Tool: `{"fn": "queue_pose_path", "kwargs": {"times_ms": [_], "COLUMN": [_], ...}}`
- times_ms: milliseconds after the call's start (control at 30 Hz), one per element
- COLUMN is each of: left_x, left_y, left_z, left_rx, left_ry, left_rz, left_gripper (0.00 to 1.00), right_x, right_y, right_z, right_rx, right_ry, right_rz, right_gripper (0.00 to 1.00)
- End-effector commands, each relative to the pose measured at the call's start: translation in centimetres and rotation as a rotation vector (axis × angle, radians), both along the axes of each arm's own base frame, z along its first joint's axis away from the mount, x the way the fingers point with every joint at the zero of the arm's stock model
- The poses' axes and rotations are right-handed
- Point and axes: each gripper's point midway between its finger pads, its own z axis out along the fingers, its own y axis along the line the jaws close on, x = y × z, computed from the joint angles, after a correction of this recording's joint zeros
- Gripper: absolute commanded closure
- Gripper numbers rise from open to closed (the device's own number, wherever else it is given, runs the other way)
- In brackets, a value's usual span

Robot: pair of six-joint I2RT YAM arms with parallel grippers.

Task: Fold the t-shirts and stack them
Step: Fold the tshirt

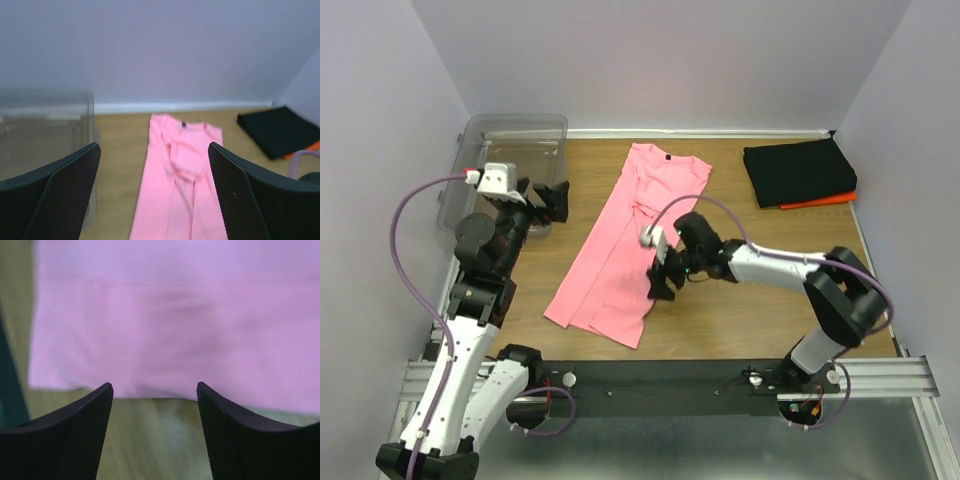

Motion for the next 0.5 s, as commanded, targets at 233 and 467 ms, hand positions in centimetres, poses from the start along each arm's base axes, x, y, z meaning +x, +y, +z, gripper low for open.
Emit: {"fn": "queue_pose_path", "kwargs": {"times_ms": [233,467], "left_x": [-4.4,-5.6], "left_y": [1.4,1.3], "left_z": [-4.6,-5.1], "left_rx": [0.001,-0.016], "left_ry": [0.092,0.101], "left_rz": [0.018,-0.001], "left_gripper": [0.04,0.05], "right_x": [-8.5,-9.1], "right_y": [-0.1,2.4], "right_z": [-3.0,-5.5], "right_rx": [-0.22,-0.307], "right_ry": [-0.721,-0.808], "right_rz": [0.985,1.072], "right_gripper": [0.12,0.18]}}
